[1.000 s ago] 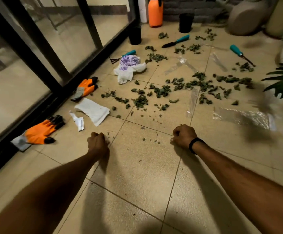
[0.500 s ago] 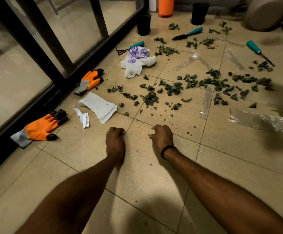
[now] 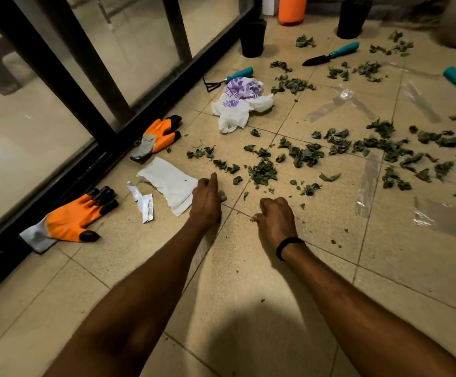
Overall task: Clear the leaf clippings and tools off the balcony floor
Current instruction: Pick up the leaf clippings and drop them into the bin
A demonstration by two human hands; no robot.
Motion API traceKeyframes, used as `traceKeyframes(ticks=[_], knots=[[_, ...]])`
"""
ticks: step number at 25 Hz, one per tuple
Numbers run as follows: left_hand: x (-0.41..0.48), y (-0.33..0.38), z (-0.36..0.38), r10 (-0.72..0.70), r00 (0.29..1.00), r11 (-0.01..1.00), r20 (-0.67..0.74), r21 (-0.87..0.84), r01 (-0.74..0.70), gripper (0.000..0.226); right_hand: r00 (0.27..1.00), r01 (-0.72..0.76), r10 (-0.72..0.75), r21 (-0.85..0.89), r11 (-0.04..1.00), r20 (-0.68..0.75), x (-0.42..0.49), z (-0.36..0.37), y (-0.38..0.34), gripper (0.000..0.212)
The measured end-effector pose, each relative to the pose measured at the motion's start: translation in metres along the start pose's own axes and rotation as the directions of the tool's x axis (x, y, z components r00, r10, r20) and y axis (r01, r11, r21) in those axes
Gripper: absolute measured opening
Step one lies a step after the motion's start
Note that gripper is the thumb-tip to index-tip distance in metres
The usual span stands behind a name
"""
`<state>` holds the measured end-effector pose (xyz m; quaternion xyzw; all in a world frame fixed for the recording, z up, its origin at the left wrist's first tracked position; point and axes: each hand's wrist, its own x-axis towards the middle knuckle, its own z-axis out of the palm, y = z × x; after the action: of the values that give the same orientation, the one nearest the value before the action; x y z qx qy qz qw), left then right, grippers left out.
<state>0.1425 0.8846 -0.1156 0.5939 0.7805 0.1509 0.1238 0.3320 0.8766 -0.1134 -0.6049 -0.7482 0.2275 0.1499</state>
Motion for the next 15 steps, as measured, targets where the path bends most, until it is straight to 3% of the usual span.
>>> traceKeyframes(ticks=[2,6,10,15], knots=[[0.0,-0.002,0.0,0.077,0.995,0.997,-0.058,0.019,-0.076,0.01,0.998,0.057,-0.057,-0.013,0.998,0.003,0.01,0.001,-0.005,0.027],[-0.021,0.005,0.008,0.036,0.983,0.992,-0.178,-0.11,-0.057,0.015,0.975,0.206,-0.203,-0.026,0.978,0.087,0.035,0.002,-0.024,0.037],[-0.025,0.002,-0.005,0.072,0.996,0.955,-0.05,-0.286,-0.084,0.01,0.925,0.312,-0.29,-0.056,0.948,0.244,0.046,-0.004,-0.018,0.018],[-0.051,-0.016,-0.016,0.051,0.997,0.924,0.064,-0.381,-0.022,0.017,0.867,0.436,-0.406,-0.047,0.898,0.29,0.026,-0.023,0.012,0.028]])
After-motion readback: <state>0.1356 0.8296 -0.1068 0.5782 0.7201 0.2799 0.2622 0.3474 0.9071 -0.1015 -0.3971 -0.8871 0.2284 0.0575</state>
